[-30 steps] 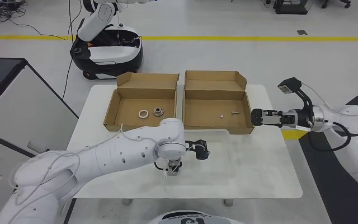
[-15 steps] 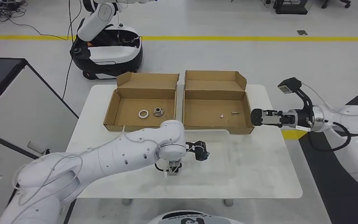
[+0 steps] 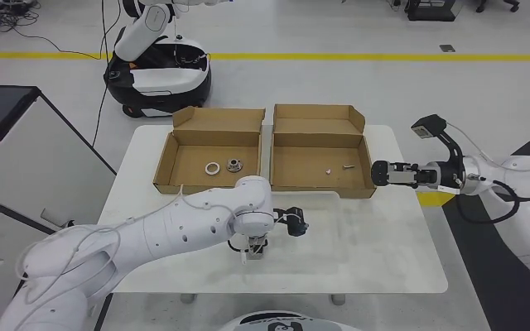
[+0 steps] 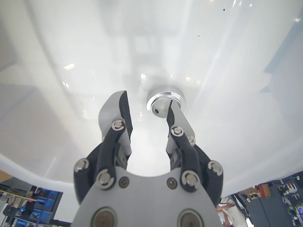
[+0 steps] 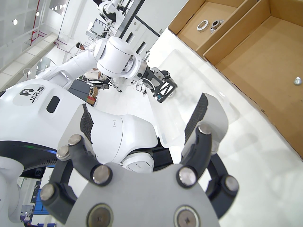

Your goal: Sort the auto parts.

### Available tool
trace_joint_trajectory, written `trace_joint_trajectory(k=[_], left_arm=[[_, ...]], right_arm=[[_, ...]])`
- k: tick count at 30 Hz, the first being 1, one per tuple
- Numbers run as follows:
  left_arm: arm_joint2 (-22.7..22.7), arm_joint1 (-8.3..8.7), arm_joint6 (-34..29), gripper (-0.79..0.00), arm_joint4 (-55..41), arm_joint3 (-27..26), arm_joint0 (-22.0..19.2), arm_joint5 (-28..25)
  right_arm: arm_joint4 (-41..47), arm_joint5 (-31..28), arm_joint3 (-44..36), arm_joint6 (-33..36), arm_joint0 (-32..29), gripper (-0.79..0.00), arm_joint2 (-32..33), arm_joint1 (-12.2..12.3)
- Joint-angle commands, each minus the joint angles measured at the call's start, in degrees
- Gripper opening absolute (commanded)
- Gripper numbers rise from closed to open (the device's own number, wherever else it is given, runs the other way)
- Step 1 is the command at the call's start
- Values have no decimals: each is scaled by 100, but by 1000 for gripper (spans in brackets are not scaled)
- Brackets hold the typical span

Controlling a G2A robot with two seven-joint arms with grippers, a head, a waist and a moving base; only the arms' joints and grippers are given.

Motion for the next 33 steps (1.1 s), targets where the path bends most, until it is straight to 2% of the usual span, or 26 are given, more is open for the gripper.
trace_joint_trajectory(k=[1, 16, 33], left_arm=[[0, 14, 0, -388, 10, 6, 4, 0], [0, -12, 0, -385, 149, 141, 137, 0], [0, -307, 18, -388, 15, 223, 161, -18]], right_arm=[[0, 0, 0, 0, 0, 0, 0, 0], [0, 0, 0, 0, 0, 0, 0, 0], [0, 0, 0, 0, 0, 0, 0, 0]])
